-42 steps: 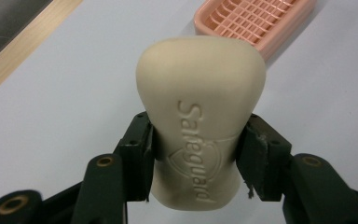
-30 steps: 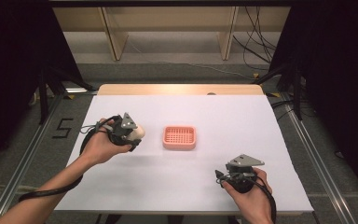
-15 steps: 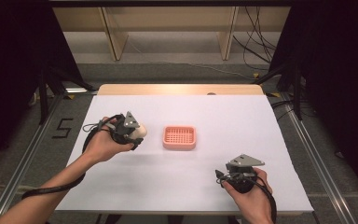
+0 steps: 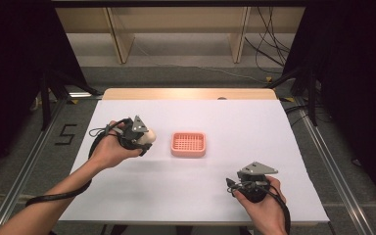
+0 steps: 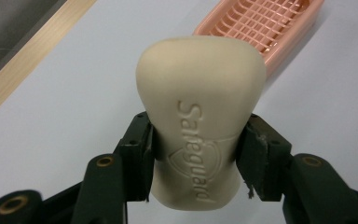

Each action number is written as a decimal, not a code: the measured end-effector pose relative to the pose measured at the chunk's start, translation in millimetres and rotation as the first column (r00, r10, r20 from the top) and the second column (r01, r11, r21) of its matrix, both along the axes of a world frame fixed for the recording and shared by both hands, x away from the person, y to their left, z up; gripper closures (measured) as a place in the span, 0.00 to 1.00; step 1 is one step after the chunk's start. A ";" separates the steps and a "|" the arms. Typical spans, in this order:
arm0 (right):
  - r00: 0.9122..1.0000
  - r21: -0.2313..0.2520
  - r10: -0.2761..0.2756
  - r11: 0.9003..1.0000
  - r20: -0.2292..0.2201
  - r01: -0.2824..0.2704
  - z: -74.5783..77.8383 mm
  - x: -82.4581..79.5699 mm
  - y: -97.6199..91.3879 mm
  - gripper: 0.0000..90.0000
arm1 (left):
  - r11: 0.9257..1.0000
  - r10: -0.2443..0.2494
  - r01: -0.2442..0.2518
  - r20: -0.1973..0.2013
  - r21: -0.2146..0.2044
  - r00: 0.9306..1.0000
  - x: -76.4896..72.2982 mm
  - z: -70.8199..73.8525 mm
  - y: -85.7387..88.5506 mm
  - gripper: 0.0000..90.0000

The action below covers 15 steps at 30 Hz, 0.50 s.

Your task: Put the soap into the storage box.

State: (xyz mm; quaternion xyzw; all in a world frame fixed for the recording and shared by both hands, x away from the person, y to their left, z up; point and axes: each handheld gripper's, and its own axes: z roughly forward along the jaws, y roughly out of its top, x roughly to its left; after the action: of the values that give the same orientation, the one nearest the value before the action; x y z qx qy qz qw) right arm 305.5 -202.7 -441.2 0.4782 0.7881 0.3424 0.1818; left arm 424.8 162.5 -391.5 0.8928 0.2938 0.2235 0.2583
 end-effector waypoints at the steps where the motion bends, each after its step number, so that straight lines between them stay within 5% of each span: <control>1: 1.000 0.000 0.000 1.000 0.000 0.000 0.0 0.0 0.0 0.59 | 1.000 -0.005 0.005 -0.003 -0.004 1.000 0.3 -0.1 -0.1 0.55; 15: 1.000 -0.006 0.005 1.000 0.006 -0.005 0.0 0.3 -0.3 0.59 | 1.000 -0.018 0.018 -0.003 -0.002 1.000 4.4 -0.9 -8.1 0.55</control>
State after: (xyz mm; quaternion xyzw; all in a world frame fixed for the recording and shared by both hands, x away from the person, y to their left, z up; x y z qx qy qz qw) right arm 305.8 -202.9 -441.3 0.4747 0.7896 0.3420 0.1847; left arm 429.2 154.4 -392.4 0.8954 0.2866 0.2195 0.2606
